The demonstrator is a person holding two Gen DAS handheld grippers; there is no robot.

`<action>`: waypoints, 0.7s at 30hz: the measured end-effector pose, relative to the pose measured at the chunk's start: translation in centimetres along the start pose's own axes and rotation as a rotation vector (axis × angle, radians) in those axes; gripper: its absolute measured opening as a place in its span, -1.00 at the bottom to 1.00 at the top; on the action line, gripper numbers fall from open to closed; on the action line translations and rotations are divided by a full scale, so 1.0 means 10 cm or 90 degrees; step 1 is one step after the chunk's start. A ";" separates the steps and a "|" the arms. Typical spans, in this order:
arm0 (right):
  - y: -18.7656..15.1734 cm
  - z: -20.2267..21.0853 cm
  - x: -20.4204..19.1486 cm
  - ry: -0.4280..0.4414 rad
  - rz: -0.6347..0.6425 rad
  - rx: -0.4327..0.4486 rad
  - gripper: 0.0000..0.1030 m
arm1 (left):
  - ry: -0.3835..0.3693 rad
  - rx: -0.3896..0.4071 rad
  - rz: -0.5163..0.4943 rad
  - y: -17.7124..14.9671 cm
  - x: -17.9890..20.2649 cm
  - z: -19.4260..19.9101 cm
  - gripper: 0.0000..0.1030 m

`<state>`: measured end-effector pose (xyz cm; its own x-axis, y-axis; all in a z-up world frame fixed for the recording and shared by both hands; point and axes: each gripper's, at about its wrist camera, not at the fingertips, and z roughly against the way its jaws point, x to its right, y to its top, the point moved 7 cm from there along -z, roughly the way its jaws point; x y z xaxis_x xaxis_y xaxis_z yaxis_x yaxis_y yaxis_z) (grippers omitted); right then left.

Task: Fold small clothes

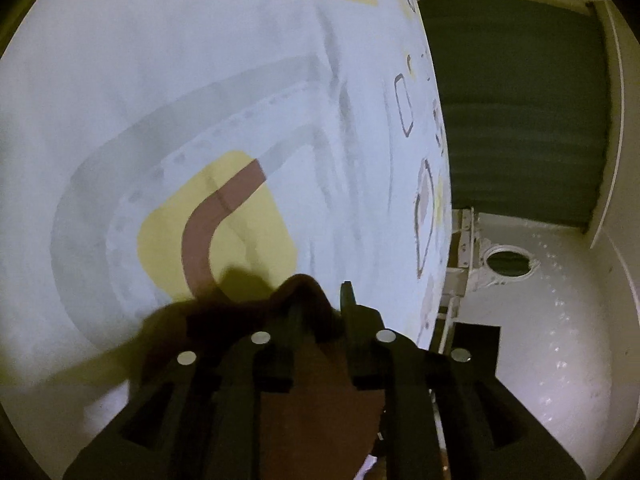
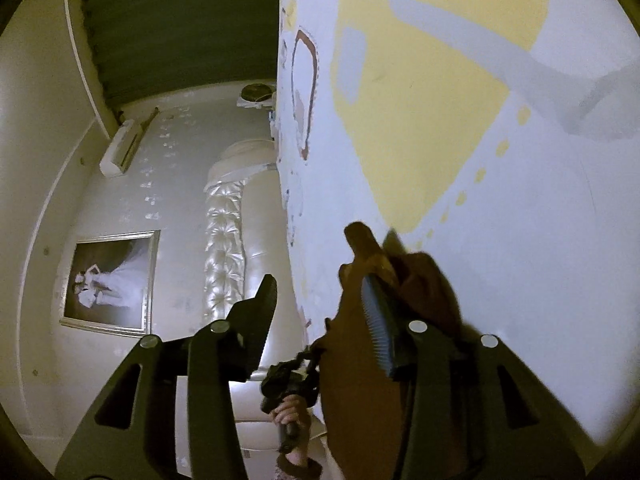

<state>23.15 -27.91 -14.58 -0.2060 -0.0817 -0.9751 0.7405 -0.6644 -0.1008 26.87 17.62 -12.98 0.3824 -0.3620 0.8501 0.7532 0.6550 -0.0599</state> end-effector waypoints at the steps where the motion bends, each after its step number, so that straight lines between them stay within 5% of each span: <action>1: 0.00 -0.02 0.00 -0.007 0.004 -0.002 -0.15 | -0.001 -0.003 -0.001 0.00 0.01 0.00 -0.64; 11: -0.02 0.00 -0.01 -0.026 0.035 -0.004 -0.15 | 0.044 0.029 -0.034 0.21 -0.03 0.18 -0.46; 21: -0.38 0.53 -0.14 -0.104 0.124 -0.003 -0.01 | 0.084 -0.004 -0.197 -0.44 -0.18 0.71 0.00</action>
<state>17.20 -29.23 -11.78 -0.1595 -0.3264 -0.9317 0.7788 -0.6216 0.0844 19.08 20.12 -10.49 0.2009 -0.6260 0.7535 0.8474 0.4970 0.1869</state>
